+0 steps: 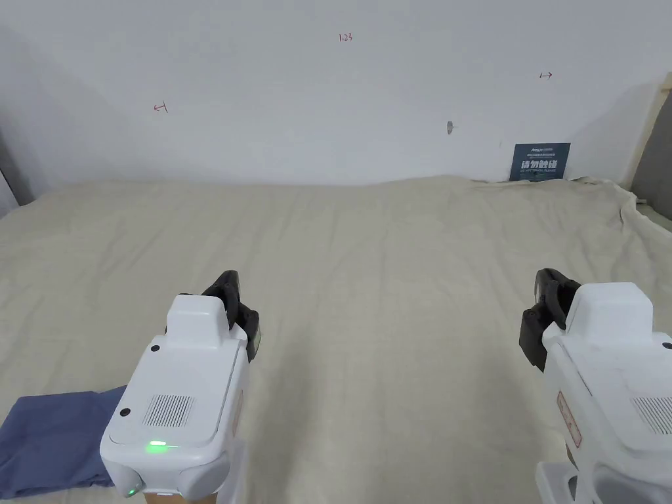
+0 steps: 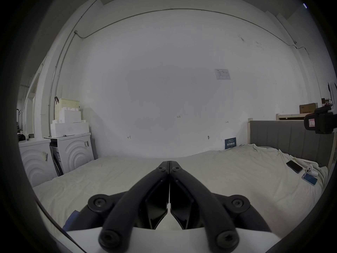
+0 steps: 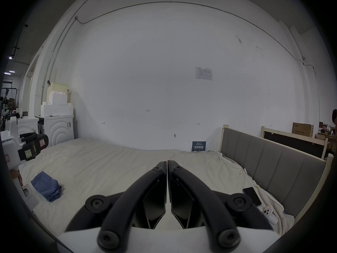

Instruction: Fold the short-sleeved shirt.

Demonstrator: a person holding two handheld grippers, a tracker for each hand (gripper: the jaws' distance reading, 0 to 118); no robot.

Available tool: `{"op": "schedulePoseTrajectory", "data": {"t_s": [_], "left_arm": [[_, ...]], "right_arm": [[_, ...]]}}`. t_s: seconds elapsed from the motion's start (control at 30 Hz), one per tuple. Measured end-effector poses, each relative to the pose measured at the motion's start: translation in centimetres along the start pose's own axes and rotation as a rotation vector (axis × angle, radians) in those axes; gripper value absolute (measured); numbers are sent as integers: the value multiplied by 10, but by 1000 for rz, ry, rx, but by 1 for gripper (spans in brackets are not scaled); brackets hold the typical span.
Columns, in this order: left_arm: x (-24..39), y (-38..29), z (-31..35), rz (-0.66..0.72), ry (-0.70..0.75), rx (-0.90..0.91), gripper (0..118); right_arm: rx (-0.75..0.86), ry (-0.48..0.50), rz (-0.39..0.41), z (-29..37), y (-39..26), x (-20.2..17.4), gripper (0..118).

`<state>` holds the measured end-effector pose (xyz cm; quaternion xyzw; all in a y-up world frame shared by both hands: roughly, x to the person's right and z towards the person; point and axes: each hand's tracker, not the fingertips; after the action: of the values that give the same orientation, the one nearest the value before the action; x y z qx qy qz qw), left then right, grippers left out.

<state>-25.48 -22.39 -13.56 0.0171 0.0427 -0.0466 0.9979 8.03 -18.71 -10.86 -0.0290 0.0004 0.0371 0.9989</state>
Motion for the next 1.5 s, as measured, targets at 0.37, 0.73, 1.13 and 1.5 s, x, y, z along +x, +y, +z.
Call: {"op": "schedulePoseTrajectory", "data": {"t_s": [0.37, 0.73, 1.13, 1.5], "left_arm": [[-9, 2, -2, 49, 8, -12, 118], [-6, 3, -1, 28, 14, 2, 118], [-5, 4, 0, 22, 13, 7, 118], [-5, 5, 0, 22, 5, 8, 118]], "right_arm": [[3, -10, -17, 0, 0, 2, 117], [20, -9, -27, 2, 0, 2, 118], [27, -10, -22, 3, 1, 1, 118], [32, -13, -21, 2, 1, 2, 118]]}}
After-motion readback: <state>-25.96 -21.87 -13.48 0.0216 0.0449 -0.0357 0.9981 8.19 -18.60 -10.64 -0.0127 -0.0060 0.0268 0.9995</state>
